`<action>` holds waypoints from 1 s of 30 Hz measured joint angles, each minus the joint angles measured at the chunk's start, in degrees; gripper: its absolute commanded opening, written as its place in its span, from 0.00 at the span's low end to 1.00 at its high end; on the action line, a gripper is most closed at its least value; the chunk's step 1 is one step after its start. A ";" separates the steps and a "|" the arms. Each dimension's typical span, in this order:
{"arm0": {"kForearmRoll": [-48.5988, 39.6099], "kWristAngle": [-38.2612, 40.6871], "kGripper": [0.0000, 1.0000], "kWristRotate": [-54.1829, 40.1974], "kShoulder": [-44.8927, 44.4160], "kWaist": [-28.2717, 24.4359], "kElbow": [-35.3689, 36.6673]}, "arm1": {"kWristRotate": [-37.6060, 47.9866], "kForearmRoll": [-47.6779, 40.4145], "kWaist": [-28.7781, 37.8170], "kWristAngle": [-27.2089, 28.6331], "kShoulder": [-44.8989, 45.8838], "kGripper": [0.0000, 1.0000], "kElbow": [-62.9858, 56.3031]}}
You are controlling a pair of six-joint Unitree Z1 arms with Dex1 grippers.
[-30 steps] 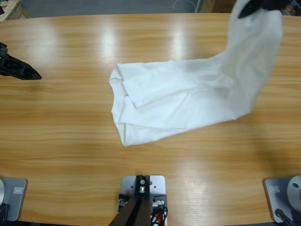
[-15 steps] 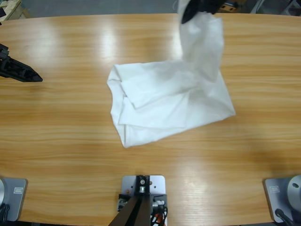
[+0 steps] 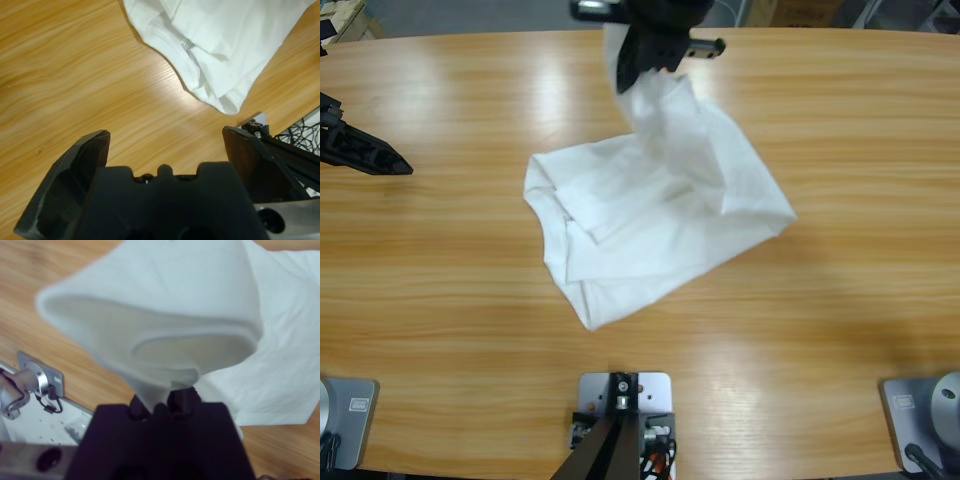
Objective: Fold clothes
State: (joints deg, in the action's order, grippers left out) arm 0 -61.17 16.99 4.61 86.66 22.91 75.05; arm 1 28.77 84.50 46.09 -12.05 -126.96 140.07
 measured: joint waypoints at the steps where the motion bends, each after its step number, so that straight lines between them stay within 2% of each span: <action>1: 0.01 0.00 0.89 0.00 0.01 0.00 0.00 | 0.03 0.35 0.57 -0.03 -0.15 0.00 0.29; 24: 0.01 0.93 0.89 0.00 0.79 0.00 -0.33 | -0.17 2.00 6.42 -0.40 -1.96 0.00 1.13; 25: 0.01 0.94 0.89 0.00 0.79 0.00 -0.37 | -0.29 2.00 6.43 -0.64 -2.32 0.03 1.13; 27: 0.01 0.94 0.89 0.00 0.79 0.00 -0.44 | -0.52 2.00 6.44 -1.41 -3.24 0.50 1.18; 30: 0.01 0.95 0.89 0.00 0.79 0.00 -0.53 | -0.91 2.00 6.44 -2.00 -4.74 0.84 1.47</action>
State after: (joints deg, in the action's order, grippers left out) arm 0 -61.15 17.93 4.61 87.45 22.92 74.52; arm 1 27.86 86.51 52.53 -14.04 -131.70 141.54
